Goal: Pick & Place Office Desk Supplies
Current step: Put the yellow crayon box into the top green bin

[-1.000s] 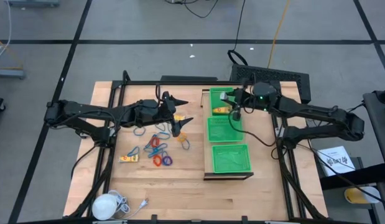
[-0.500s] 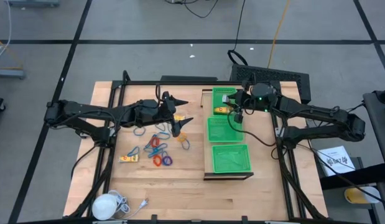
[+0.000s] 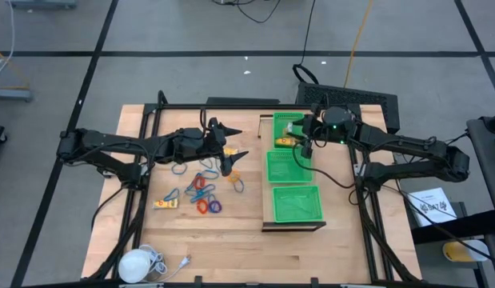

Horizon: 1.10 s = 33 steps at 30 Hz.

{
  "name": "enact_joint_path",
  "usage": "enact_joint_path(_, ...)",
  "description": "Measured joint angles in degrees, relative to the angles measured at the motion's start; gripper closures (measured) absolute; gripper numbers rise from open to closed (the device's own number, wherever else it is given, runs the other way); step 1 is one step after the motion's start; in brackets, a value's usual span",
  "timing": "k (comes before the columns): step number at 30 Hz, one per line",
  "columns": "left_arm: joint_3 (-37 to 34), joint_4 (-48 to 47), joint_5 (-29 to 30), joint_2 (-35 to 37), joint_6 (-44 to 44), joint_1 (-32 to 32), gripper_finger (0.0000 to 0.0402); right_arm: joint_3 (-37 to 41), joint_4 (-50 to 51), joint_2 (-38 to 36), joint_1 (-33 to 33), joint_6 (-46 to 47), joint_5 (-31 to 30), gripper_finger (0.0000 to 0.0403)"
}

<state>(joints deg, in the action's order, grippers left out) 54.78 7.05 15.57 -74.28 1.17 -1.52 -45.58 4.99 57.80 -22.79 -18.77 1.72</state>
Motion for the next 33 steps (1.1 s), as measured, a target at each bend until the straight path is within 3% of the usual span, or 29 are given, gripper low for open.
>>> enact_joint_path(7, 0.0, 0.0, 0.0, 0.0, 0.0, 0.0, 0.0041, 0.0, 0.0, 0.0, 0.0, 0.0, -0.1, 0.0191)
enact_joint_path(15, 0.0, 0.0, 0.0, 0.0, -0.2, 0.0, 0.0041, 0.0, -0.5, -0.9, 0.0, -0.4, -0.4, 0.0193)
enact_joint_path(23, 0.0, -0.2, 0.0, 0.0, -0.2, 0.0, 0.0041, 0.0, 0.4, -6.5, 0.0, 1.1, -9.4, 0.0196)
enact_joint_path(33, 0.0, -1.4, 0.0, 0.0, -0.2, 0.0, 0.0041, 0.0, 8.2, -9.7, 0.0, 6.1, -10.9, 0.0200)
